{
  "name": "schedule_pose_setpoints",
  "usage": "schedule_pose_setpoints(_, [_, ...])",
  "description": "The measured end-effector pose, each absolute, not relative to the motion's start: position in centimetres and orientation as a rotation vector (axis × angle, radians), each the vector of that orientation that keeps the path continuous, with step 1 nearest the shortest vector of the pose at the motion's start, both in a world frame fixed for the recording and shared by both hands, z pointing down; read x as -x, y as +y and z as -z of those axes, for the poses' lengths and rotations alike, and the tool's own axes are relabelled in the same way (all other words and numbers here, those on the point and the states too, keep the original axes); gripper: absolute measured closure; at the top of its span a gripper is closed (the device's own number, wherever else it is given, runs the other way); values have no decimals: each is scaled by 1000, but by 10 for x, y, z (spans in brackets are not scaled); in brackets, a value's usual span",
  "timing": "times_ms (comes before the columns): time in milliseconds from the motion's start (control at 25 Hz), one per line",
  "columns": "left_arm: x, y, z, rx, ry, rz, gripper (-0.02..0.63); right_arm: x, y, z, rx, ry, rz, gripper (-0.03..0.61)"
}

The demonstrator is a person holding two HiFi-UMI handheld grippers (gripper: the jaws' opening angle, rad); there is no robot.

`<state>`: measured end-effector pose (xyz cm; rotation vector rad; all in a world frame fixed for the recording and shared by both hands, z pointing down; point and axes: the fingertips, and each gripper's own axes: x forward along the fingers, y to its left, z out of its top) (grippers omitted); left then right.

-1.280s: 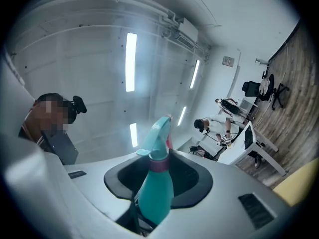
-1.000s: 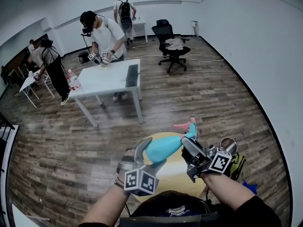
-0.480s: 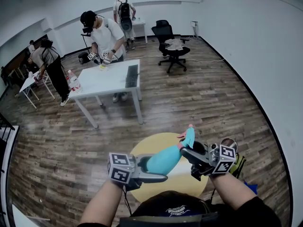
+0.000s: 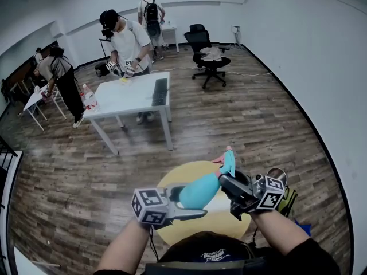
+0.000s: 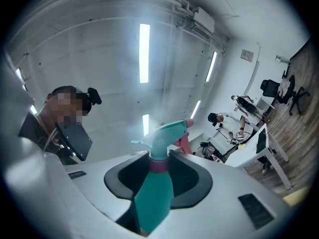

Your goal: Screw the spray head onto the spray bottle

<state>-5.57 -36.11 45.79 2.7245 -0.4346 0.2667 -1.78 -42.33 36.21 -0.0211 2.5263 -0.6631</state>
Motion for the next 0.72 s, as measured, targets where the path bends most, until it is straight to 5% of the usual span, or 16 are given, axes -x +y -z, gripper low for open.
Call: schedule_pose_setpoints(720, [91, -407, -528, -2656, -1284, -1242, 164, 30, -449, -415, 349, 2533, 901, 431])
